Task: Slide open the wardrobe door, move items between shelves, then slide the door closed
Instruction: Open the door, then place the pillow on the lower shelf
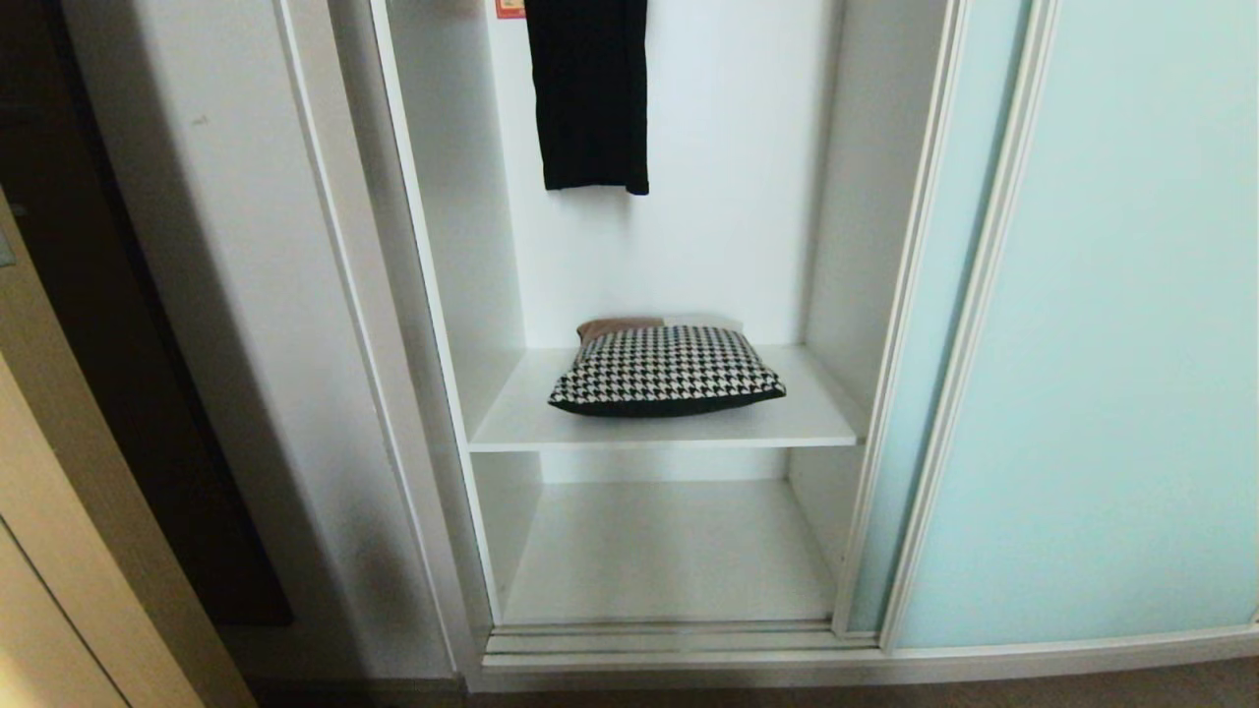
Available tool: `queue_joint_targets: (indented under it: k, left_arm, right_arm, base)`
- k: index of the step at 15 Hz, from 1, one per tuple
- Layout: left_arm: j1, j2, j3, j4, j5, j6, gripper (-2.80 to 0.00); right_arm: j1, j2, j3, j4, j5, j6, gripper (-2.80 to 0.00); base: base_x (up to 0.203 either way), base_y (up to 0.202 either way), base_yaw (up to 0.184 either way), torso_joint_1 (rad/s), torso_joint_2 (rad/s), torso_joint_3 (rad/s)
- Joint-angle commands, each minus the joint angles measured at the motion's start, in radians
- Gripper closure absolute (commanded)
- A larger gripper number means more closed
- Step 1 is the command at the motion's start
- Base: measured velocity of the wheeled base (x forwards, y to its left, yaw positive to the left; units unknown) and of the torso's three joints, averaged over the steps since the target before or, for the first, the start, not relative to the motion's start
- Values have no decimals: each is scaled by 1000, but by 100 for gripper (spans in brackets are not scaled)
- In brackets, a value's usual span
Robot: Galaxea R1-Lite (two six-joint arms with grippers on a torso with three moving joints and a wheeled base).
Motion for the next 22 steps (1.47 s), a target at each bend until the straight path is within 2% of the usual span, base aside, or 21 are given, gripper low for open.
queue_joint_targets:
  k: [1,4,15,22]
  left_arm:
    - [1,1,0,-1,1,0,0]
    - [-1,3,-2,3,2,19,0]
    - [1,1,0,0,2,-7,0]
    - [1,1,0,-1,2,-8,0]
  right_arm:
    - [0,-2,0,0,0,-1,0]
    - [0,-2,0,0,0,-1,0]
    - [0,-2,0,0,0,-1,0]
    - [0,-2,0,0,0,-1,0]
  base:
    - [0,0,0,0,0,0]
    - [0,0,0,0,0,0]
    - [0,0,0,0,0,0]
    - [184,0,0,4,2,2]
